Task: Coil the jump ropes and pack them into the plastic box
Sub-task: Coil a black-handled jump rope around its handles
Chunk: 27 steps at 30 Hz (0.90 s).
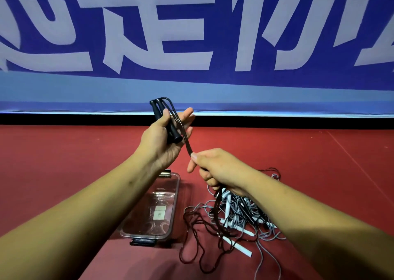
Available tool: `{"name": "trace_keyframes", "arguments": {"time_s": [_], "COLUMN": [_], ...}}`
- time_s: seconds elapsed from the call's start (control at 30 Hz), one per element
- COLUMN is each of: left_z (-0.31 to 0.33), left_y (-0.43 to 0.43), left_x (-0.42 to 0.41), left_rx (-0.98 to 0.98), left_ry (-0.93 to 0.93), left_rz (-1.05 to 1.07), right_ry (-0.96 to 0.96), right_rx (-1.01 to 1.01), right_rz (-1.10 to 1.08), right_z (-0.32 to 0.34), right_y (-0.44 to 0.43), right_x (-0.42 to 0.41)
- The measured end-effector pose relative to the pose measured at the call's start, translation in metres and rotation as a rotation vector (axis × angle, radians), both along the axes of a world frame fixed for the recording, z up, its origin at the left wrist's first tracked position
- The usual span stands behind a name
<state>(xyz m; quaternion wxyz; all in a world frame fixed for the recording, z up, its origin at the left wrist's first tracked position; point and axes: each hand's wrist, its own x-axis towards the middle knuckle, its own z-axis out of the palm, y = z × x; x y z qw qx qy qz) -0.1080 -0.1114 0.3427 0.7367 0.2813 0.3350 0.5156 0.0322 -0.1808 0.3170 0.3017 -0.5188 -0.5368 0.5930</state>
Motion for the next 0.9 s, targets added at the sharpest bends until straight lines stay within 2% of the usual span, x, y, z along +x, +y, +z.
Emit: {"name": "trace_keyframes", "arguments": {"time_s": [0.13,0.23,0.37,0.5,0.67,0.8,0.9], "left_z": [0.001,0.003,0.004,-0.001,-0.005,-0.007,-0.005], "left_y": [-0.003,-0.007,0.000,0.014,0.028,0.041,0.047], "left_x": [0.001,0.003,0.007,-0.003,-0.014,-0.031,-0.040], "left_rx": [0.013,0.016,0.080,0.138,0.100,-0.037,-0.176], "left_ry": [0.056,0.016,0.092,0.264,0.357,0.231,-0.048], "left_rz": [-0.052,-0.117,0.022,0.147,0.279,0.389,0.414], "right_ry": [-0.009,-0.018,-0.040,-0.196,-0.225,-0.122,-0.208], "right_rx": [-0.031,-0.028,0.005,0.088,0.076,0.019,0.047], "right_rz": [0.007,0.021,0.074,0.126,0.191,0.236,0.239], "right_z": [0.002,0.005,0.011,0.018,0.024,0.023,0.015], "right_y": [0.000,0.000,-0.003,-0.002,-0.003,-0.007,-0.004], "right_x": [-0.001,0.001,-0.003,-0.004,0.001,0.006,0.002]}}
